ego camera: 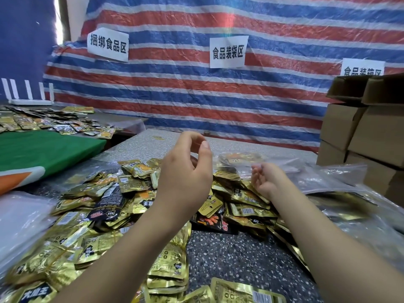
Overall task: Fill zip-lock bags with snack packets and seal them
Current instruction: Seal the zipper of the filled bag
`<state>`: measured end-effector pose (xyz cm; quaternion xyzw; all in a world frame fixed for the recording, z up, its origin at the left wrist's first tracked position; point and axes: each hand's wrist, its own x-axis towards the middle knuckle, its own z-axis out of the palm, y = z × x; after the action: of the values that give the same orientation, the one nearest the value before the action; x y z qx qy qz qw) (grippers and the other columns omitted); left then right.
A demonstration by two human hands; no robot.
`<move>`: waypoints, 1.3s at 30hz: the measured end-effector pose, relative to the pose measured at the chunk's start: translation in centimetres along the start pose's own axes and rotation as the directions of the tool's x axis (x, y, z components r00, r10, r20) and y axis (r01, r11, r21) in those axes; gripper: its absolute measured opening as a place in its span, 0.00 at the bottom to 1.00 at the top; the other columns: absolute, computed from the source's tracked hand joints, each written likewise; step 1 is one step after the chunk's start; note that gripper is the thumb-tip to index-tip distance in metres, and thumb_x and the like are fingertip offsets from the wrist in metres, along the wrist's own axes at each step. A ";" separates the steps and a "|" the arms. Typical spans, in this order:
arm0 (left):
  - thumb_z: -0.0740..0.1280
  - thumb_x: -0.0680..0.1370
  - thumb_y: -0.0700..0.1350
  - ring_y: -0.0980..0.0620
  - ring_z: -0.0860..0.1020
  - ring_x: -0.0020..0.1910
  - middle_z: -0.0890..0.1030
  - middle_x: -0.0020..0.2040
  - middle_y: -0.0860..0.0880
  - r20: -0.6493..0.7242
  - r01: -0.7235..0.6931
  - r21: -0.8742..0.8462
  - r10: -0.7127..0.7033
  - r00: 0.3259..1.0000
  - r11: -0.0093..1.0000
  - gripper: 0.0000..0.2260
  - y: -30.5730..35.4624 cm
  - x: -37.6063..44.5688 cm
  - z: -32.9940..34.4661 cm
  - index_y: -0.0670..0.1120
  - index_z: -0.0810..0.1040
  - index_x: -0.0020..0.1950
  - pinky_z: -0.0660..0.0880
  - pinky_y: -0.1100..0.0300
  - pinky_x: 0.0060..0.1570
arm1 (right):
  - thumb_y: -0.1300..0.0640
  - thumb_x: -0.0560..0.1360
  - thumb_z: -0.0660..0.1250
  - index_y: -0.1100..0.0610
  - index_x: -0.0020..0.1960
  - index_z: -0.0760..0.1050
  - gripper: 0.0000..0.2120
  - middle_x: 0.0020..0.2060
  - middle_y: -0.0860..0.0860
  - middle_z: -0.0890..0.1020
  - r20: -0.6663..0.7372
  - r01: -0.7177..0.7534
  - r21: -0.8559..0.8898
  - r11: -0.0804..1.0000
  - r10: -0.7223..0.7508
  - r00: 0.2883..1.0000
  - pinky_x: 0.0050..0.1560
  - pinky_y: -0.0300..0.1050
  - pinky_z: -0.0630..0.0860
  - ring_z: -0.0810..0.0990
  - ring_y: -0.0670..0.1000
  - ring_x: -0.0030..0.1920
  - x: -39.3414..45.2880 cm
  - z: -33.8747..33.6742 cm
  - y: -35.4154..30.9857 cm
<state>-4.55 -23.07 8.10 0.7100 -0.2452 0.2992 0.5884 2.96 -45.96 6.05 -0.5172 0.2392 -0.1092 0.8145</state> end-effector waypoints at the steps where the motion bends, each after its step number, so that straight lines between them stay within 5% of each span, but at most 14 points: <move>1: 0.57 0.80 0.54 0.55 0.79 0.35 0.79 0.39 0.55 0.011 0.003 0.004 -0.003 1.000 1.000 0.06 0.0 0.0 0.0 0.56 0.72 0.46 0.76 0.59 0.32 | 0.61 0.84 0.56 0.63 0.49 0.75 0.11 0.33 0.52 0.75 -0.004 0.001 0.080 0.997 -0.001 1.000 0.22 0.31 0.71 0.72 0.43 0.25 -0.1 -0.2 -0.3; 3: 0.57 0.79 0.54 0.53 0.79 0.33 0.79 0.38 0.54 0.029 0.007 0.004 -0.007 1.000 1.000 0.07 0.0 -0.1 0.1 0.56 0.72 0.46 0.75 0.57 0.31 | 0.58 0.84 0.57 0.63 0.53 0.75 0.11 0.38 0.54 0.76 -0.022 0.028 0.149 0.989 -0.025 0.999 0.25 0.33 0.73 0.73 0.45 0.31 -0.3 -0.7 -0.3; 8: 0.59 0.82 0.51 0.53 0.75 0.30 0.79 0.37 0.52 0.064 -0.009 0.014 0.008 0.998 1.000 0.08 -0.3 -0.1 0.3 0.54 0.73 0.45 0.72 0.55 0.29 | 0.49 0.85 0.53 0.63 0.56 0.73 0.18 0.42 0.56 0.76 -0.036 0.077 0.011 0.997 -0.077 0.996 0.35 0.40 0.73 0.74 0.49 0.38 -2.8 -1.4 1.8; 14: 0.60 0.82 0.50 0.56 0.73 0.31 0.77 0.35 0.56 0.140 0.017 0.105 -0.032 0.990 0.994 0.08 -0.5 -0.5 0.7 0.53 0.74 0.44 0.71 0.56 0.32 | 0.57 0.82 0.57 0.57 0.41 0.71 0.11 0.26 0.48 0.74 0.085 0.194 -0.114 0.974 -0.185 0.979 0.29 0.39 0.69 0.71 0.47 0.27 -7.0 -1.7 3.6; 24: 0.60 0.82 0.51 0.60 0.74 0.31 0.75 0.32 0.56 0.244 -0.081 0.234 0.022 0.970 0.969 0.10 -0.3 -1.0 0.7 0.52 0.75 0.43 0.67 0.64 0.29 | 0.53 0.84 0.57 0.56 0.37 0.69 0.17 0.25 0.48 0.72 0.284 0.369 -0.163 0.915 -0.314 0.906 0.29 0.40 0.69 0.70 0.47 0.26 -10.1 -1.4 2.4; 27: 0.60 0.83 0.49 0.57 0.75 0.34 0.78 0.37 0.54 0.327 -0.117 0.326 0.004 0.945 0.938 0.09 -0.8 -0.8 0.5 0.49 0.77 0.46 0.73 0.57 0.35 | 0.56 0.83 0.59 0.57 0.38 0.72 0.16 0.27 0.49 0.76 0.322 0.434 -0.243 0.868 -0.350 0.880 0.29 0.39 0.69 0.71 0.47 0.26 -10.3 -0.9 2.9; 29: 0.60 0.83 0.49 0.57 0.73 0.30 0.77 0.34 0.52 0.340 -0.124 0.365 -0.008 0.940 0.923 0.12 -1.3 -0.5 0.5 0.46 0.78 0.45 0.68 0.57 0.30 | 0.58 0.83 0.62 0.58 0.41 0.74 0.12 0.30 0.50 0.77 0.340 0.478 -0.313 0.821 -0.373 0.863 0.30 0.40 0.69 0.72 0.48 0.27 -10.4 -0.8 3.3; 31: 0.56 0.83 0.56 0.55 0.70 0.24 0.75 0.28 0.51 0.343 -0.093 0.409 -0.058 0.937 0.908 0.23 -1.7 -0.4 0.2 0.44 0.78 0.38 0.64 0.60 0.27 | 0.55 0.83 0.62 0.58 0.42 0.75 0.12 0.27 0.50 0.76 0.370 0.529 -0.427 0.734 -0.392 0.842 0.34 0.45 0.70 0.71 0.53 0.29 -10.4 -0.7 3.7; 34: 0.44 0.79 0.66 0.49 0.71 0.23 0.72 0.24 0.46 0.369 -0.004 0.493 -0.205 0.906 0.870 0.35 -2.8 -0.6 -0.6 0.42 0.71 0.27 0.70 0.59 0.28 | 0.46 0.84 0.57 0.58 0.39 0.72 0.20 0.21 0.49 0.73 0.398 0.540 -0.521 0.661 -0.372 0.839 0.42 0.51 0.70 0.72 0.53 0.29 -10.6 -0.3 4.2; 39: 0.53 0.84 0.57 0.50 0.73 0.28 0.76 0.29 0.48 0.290 -0.021 0.729 -0.281 0.915 0.685 0.25 -6.8 0.7 -4.6 0.45 0.72 0.33 0.71 0.58 0.29 | 0.44 0.82 0.56 0.58 0.35 0.70 0.24 0.21 0.48 0.74 0.471 0.531 -0.537 0.655 -0.289 0.833 0.42 0.46 0.73 0.75 0.48 0.25 -10.7 0.3 5.0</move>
<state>0.10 -17.30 4.48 0.9423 -0.1654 0.1845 0.2250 -6.51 -38.94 4.63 -0.8175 -0.0098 -0.1112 0.5650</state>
